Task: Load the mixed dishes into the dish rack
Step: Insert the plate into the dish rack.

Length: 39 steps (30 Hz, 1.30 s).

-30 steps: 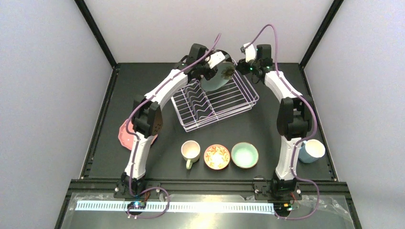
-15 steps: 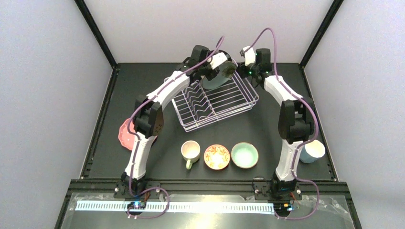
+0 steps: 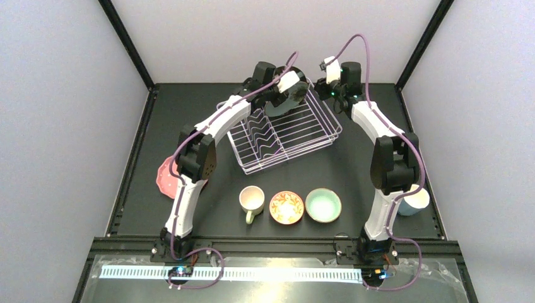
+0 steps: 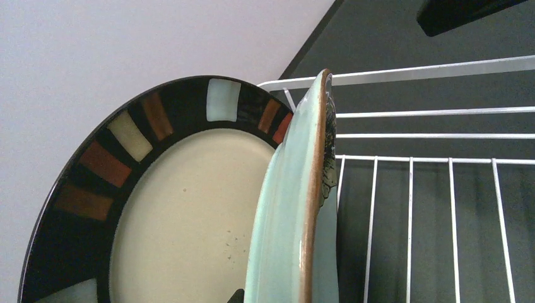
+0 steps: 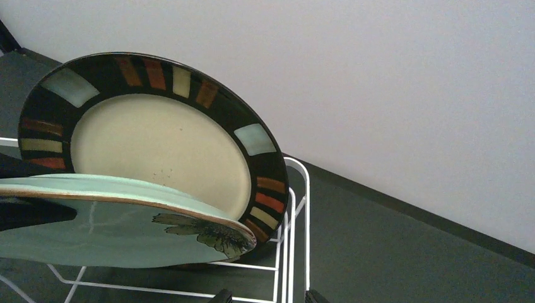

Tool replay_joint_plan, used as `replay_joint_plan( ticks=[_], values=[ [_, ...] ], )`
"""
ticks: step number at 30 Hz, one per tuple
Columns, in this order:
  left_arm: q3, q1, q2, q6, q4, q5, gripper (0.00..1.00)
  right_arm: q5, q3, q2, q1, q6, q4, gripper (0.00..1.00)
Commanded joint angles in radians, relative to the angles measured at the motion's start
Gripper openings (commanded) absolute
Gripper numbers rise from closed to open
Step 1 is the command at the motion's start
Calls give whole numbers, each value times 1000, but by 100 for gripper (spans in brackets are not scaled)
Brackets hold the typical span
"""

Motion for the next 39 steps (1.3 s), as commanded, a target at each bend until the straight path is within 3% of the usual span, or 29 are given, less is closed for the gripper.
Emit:
replay_joint_plan(
  ticks=[1, 15, 22, 23, 27, 30, 39],
  values=[
    [34, -5, -16, 39, 129, 16, 1, 24, -18, -25, -1, -2, 43, 68],
    [82, -5, 49, 32, 29, 93, 1, 20, -26, -4, 0, -3, 50, 68],
    [106, -4, 76, -40, 30, 47, 2, 19, -24, 2, 0, 4, 49, 68],
    [120, -4, 83, -58, 23, 30, 4, 17, -21, 5, 0, 5, 50, 68],
    [166, 0, 106, -115, -11, -10, 31, 12, 3, 23, -1, 16, 33, 68],
    [167, 8, 109, -151, -12, -22, 42, 8, 23, 37, -1, 29, 18, 68],
    [180, 39, 121, -249, -9, -71, 54, 2, 121, 89, 0, 50, -57, 68]
  ],
)
